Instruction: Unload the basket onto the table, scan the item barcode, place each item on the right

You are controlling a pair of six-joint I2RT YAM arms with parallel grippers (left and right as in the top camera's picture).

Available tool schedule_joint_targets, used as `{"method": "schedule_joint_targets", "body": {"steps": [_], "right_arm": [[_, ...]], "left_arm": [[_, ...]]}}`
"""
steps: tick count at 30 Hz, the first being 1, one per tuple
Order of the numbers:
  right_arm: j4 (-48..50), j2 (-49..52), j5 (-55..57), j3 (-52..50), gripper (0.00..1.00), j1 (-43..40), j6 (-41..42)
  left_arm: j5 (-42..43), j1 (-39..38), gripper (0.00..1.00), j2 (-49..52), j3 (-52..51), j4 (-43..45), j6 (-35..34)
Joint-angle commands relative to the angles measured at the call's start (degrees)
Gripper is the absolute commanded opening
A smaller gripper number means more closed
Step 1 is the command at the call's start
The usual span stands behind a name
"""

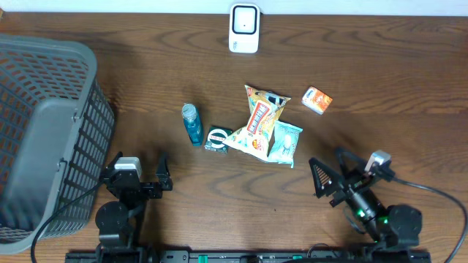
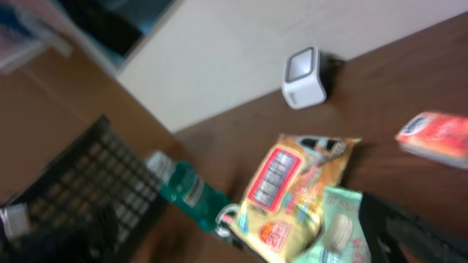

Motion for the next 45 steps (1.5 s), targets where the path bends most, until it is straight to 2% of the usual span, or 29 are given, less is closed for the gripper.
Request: {"method": "schedule_joint_targets", "body": {"steps": [1, 6, 9, 13, 16, 19, 22, 23, 24, 25, 27, 28, 33, 40, 45], "right_arm": [[-3.7, 7.9, 5.9, 8.6, 0.99, 3.0, -8.2], [-11.2, 25.6, 15.6, 20.3, 0.99, 10.7, -9.6], [-19.1, 39.5, 28.1, 29.8, 0.99, 18.9, -9.3], [-33.0, 54.9, 44.9, 41.0, 0.99, 27.0, -3.8], [-38.3, 65.7, 46.5, 47.6, 0.99, 31.1, -3.6], [-36.9, 72.9, 43.6, 50.4, 0.99, 33.6, -3.6], [-33.6, 78.6, 44.6, 50.5, 0.97, 34.8, -4.4], [-32.4, 80.5, 46.0, 50.5, 0.81, 34.9, -5.1], [-31.5, 82.3, 47.5, 50.5, 0.72, 34.9, -4.3], [-30.9, 83.8, 48.9, 50.5, 0.70, 34.8, -2.9], [-29.7, 87.3, 50.9, 50.5, 0.80, 34.6, 0.0], [-29.2, 88.6, 51.1, 50.5, 0.80, 34.6, 0.1], [-28.5, 93.8, 51.6, 51.3, 0.79, 34.6, 0.1], [-29.3, 97.7, 59.3, 51.9, 0.78, 34.6, 0.0], [-29.6, 100.4, 59.4, 51.9, 0.73, 34.6, -0.2]], "left_arm": [[0.8, 0.3, 1.00, 0.2, -0.9, -1.6, 0.8], [0.7, 0.3, 1.00, 0.2, -0.9, -1.6, 0.8], [0.7, 0.3, 1.00, 0.2, -0.9, -1.6, 0.8], [0.7, 0.3, 1.00, 0.2, -0.9, -1.6, 0.8], [0.7, 0.3, 1.00, 0.2, -0.9, -1.6, 0.8], [0.7, 0.3, 1.00, 0.2, -0.9, -1.6, 0.8], [0.7, 0.3, 1.00, 0.2, -0.9, -1.6, 0.8], [0.7, 0.3, 1.00, 0.2, -0.9, -1.6, 0.8], [0.7, 0.3, 1.00, 0.2, -0.9, -1.6, 0.8], [0.7, 0.3, 1.00, 0.2, -0.9, -1.6, 0.8], [0.7, 0.3, 1.00, 0.2, -0.9, -1.6, 0.8], [0.7, 0.3, 1.00, 0.2, -0.9, -1.6, 0.8], [0.8, 0.3, 1.00, 0.2, -0.9, -1.6, 0.8], [0.7, 0.3, 1.00, 0.2, -0.9, -1.6, 0.8], [0.7, 0.3, 1.00, 0.2, -0.9, -1.6, 0.8]]}}
